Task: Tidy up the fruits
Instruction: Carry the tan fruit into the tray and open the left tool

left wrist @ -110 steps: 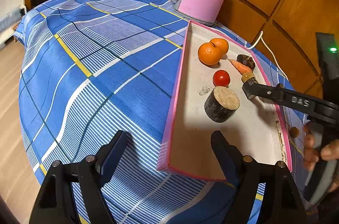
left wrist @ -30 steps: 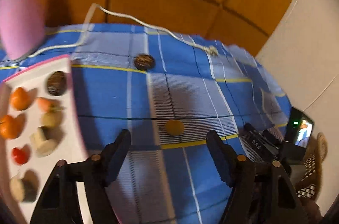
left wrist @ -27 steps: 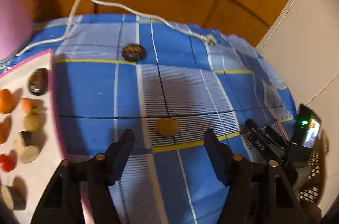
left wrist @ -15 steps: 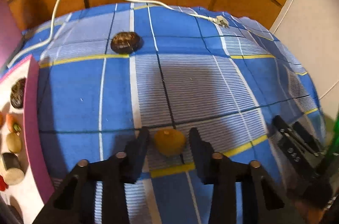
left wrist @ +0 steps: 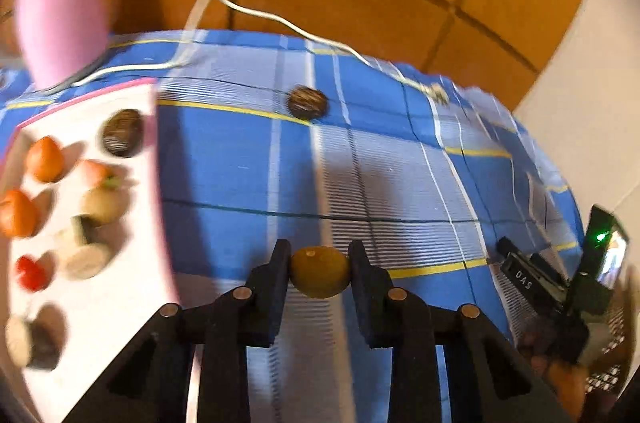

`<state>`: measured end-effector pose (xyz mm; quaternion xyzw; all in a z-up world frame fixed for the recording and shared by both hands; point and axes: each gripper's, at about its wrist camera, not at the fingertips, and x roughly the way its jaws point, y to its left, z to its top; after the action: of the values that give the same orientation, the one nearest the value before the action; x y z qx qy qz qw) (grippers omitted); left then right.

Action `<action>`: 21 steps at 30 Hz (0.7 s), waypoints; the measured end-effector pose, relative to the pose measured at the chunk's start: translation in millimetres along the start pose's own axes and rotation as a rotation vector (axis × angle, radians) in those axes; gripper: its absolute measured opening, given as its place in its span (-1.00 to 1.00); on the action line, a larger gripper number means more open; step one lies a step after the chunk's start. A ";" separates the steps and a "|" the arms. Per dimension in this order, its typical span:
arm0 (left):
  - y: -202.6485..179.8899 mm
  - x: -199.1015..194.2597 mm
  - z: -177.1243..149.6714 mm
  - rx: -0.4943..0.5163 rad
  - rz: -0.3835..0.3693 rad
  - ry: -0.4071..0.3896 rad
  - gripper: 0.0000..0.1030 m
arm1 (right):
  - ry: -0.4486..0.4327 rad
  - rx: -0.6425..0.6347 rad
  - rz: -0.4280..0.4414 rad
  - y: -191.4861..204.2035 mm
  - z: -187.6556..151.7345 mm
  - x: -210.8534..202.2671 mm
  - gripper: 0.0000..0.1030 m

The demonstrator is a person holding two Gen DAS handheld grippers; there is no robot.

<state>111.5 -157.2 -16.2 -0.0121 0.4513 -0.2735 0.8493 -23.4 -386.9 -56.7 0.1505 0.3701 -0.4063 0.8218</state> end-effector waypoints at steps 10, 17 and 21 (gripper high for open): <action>78.5 -82.2 -18.2 -0.213 0.082 -0.148 -0.43 | 0.000 0.001 0.001 0.2 -0.1 -0.1 0.37; 150.6 -102.1 -37.6 -0.413 0.146 -0.159 -0.43 | 0.000 0.001 0.000 0.4 -0.2 -0.2 0.37; 165.3 -99.2 -27.1 -0.456 0.125 -0.180 -0.43 | 0.000 0.001 -0.001 0.4 -0.2 -0.2 0.37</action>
<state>121.6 36.6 -1.0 -0.1997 0.4236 -0.1096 0.8767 -23.3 -386.3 -56.8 0.1507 0.3700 -0.4070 0.8214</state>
